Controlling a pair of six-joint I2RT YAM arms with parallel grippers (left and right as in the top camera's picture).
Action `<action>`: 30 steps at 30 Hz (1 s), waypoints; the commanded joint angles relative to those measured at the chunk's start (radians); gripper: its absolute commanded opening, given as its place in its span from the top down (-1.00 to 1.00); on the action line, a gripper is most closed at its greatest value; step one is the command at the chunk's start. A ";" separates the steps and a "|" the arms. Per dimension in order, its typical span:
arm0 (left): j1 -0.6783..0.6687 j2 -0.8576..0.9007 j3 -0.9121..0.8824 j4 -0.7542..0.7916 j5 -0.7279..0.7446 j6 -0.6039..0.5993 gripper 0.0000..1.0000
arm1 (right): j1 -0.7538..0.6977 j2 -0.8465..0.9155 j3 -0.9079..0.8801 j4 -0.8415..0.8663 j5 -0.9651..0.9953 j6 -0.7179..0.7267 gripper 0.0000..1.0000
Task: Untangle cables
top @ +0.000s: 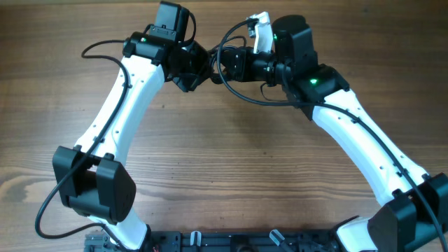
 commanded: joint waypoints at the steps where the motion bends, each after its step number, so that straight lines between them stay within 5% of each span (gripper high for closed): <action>1: -0.006 0.000 0.010 0.005 -0.018 -0.037 0.92 | 0.005 0.009 0.021 -0.006 -0.035 -0.024 0.91; 30: -0.054 0.000 0.010 -0.012 0.056 -0.024 0.92 | 0.004 0.011 0.021 -0.100 0.156 -0.036 0.91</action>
